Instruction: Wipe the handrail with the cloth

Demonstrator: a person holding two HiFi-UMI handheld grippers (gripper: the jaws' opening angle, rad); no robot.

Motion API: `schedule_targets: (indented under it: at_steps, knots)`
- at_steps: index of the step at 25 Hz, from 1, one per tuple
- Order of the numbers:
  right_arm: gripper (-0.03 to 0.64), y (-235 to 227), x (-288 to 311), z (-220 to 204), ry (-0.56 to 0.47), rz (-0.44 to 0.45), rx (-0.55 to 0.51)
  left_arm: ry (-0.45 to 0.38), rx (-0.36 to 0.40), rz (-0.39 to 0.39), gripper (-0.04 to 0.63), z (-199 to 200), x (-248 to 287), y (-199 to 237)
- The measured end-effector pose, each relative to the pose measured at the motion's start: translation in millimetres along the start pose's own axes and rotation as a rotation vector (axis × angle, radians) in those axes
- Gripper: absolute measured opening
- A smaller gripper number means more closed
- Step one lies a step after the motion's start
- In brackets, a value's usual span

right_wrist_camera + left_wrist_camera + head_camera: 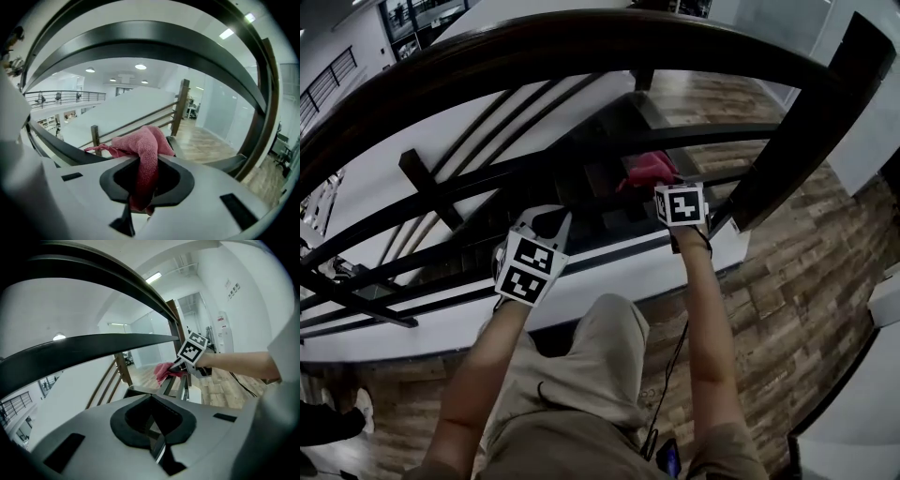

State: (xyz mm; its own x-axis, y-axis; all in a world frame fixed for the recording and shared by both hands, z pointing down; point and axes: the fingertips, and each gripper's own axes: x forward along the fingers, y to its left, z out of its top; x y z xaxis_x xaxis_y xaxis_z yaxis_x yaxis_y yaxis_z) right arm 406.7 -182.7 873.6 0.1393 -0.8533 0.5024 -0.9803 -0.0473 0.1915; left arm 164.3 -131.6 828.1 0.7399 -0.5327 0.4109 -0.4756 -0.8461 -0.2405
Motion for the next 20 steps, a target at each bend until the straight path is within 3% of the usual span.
schedule_targets:
  at_steps: [7, 13, 15, 20]
  knots:
    - [0.071, -206, 3, -36, 0.001, -0.309, 0.173, 0.015, 0.027, -0.035, 0.017, 7, 17, -21]
    - [0.071, -315, -27, -71, -0.045, -0.499, 0.381, 0.002, 0.026, -0.052, 0.017, 16, 24, -22]
    - [0.071, -325, -45, -82, -0.114, -0.519, 0.462, -0.008, 0.029, -0.059, 0.017, 19, 26, -24]
    - [0.071, -297, -14, -99, -0.131, -0.38, 0.408, -0.021, 0.023, -0.047, 0.017, 18, 22, -15]
